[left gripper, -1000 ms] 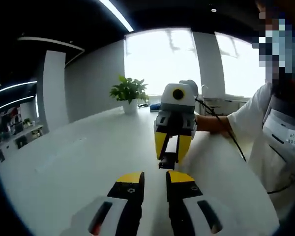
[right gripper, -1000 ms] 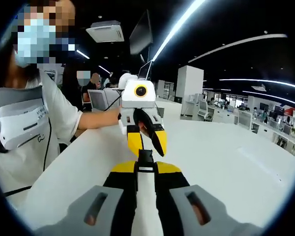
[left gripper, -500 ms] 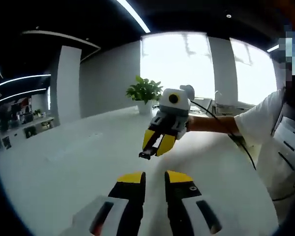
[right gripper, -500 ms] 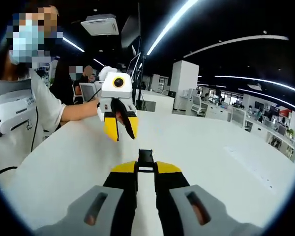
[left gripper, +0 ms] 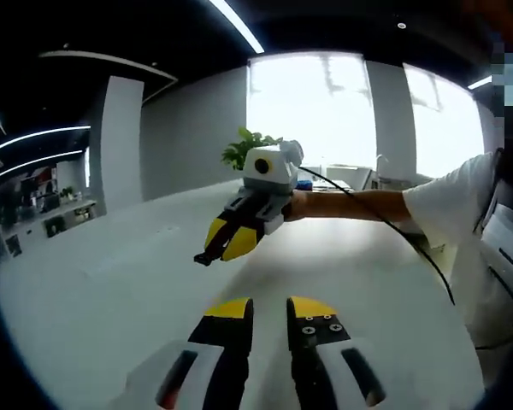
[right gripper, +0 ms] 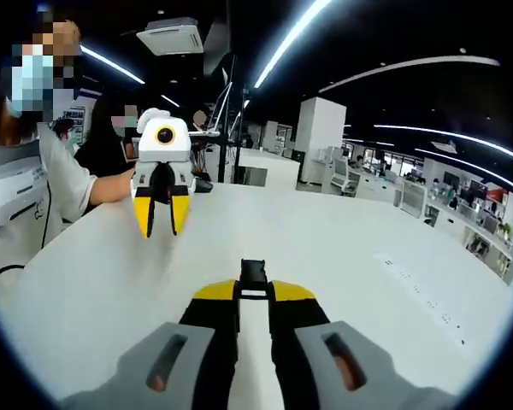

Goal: Snap the two parts of the plastic buckle together until the buckle closes and remains connected.

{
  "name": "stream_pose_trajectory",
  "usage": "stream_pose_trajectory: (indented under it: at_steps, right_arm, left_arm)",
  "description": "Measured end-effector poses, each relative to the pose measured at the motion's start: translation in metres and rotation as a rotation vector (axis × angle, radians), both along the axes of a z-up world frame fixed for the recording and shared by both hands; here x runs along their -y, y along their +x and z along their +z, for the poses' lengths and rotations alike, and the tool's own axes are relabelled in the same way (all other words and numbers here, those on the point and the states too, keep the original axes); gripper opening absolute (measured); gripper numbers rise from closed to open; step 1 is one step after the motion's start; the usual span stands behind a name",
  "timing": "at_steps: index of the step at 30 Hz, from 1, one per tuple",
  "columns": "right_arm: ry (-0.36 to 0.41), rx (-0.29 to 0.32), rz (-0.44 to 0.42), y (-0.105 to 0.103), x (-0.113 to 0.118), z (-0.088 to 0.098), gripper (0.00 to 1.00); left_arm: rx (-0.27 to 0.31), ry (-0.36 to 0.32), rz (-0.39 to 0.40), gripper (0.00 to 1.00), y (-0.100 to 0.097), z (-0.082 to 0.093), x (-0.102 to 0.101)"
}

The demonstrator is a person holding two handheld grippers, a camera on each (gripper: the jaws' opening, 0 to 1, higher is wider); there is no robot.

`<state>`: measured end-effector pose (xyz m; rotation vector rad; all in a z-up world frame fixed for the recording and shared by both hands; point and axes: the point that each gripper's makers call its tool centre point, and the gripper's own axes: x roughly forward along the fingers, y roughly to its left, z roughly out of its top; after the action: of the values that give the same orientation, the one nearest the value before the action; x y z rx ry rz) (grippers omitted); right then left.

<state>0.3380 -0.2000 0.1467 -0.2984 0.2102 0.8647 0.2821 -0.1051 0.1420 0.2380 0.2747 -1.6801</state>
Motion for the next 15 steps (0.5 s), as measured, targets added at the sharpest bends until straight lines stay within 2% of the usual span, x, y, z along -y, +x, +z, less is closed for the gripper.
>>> stream_pose_trajectory:
  at_steps: [9,12,15]
  right_arm:
    - [0.008,-0.041,0.003,0.019,0.006,-0.014,0.12]
    - [0.045,-0.042,0.017,0.024,0.007,-0.014,0.12]
    - [0.042,-0.056,0.015,0.032,0.012,-0.019,0.12]
  left_arm:
    - [-0.003,-0.002,0.014,0.15,0.004,0.002,-0.002]
    - [-0.006,0.003,0.015,0.15,0.005,0.000,-0.003]
    - [-0.005,0.012,0.019,0.15,0.007,-0.003,-0.003]
